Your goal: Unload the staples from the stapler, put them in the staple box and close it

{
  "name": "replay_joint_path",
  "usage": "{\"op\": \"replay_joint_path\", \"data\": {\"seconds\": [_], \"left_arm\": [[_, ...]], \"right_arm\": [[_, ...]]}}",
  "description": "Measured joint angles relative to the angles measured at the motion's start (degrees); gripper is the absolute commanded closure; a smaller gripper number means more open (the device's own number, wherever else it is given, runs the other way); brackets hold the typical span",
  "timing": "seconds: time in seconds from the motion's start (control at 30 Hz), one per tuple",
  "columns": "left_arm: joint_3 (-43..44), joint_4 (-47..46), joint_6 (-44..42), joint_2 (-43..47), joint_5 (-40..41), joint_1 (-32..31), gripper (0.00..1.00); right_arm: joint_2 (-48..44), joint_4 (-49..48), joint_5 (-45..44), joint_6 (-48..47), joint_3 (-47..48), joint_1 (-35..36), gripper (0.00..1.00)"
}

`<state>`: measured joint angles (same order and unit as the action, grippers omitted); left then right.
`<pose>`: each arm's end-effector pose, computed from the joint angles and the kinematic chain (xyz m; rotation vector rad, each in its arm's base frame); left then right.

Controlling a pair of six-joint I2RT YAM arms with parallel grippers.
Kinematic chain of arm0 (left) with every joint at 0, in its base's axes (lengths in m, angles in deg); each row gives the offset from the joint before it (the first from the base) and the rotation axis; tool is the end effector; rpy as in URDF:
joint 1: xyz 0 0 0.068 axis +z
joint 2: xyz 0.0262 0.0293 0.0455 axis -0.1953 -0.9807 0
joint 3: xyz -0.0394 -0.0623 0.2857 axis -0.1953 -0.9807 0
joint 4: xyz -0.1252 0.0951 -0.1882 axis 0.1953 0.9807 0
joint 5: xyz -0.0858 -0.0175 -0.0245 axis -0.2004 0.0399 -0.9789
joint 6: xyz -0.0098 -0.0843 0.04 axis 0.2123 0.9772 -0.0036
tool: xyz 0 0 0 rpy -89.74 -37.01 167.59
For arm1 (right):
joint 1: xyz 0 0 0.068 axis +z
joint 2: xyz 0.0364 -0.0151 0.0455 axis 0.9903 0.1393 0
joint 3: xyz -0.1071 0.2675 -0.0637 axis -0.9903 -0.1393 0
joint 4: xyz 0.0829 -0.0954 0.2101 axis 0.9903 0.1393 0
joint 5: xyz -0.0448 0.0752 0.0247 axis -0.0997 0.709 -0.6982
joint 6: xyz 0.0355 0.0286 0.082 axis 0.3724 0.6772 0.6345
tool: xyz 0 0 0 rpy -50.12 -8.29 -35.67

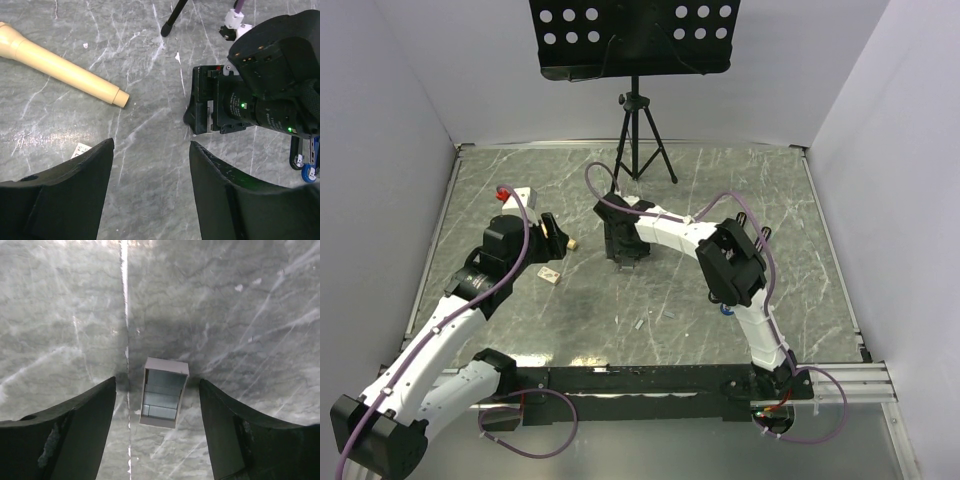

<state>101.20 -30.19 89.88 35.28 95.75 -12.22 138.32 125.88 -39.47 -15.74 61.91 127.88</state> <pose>0.1952 -0.0740 0.3034 -0.1049 2.0285 -0.4215 0.3428 0.3286 0.1481 -0.1295 2.7136 0.1432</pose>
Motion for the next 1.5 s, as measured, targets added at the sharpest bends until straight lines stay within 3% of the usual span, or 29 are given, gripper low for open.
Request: {"op": "replay_joint_path", "data": {"seconds": [0.23, 0.53, 0.77, 1.0, 1.5], "left_arm": [[0.00, 0.02, -0.02, 0.48, 0.09, 0.00, 0.34], [0.00, 0.02, -0.02, 0.50, 0.17, 0.00, 0.34], [0.00, 0.02, -0.02, 0.48, 0.26, 0.02, 0.34], [0.00, 0.02, -0.20, 0.48, 0.63, 0.02, 0.34], [0.00, 0.04, -0.39, 0.46, 0.72, 0.00, 0.34]], "right_arm": [[1.29, 0.90, -1.62, -3.37, 1.84, 0.37, 0.38], [1.38, -2.75, -2.05, -8.02, 1.40, 0.37, 0.40], [1.40, -4.94, -1.46, -9.97, 0.76, 0.37, 0.46], [-0.87, -9.88, 0.26, -13.81, -3.85, 0.31, 0.54], [-6.58, -21.59, 2.40, -22.27, -15.02, 0.79, 0.58]]}}
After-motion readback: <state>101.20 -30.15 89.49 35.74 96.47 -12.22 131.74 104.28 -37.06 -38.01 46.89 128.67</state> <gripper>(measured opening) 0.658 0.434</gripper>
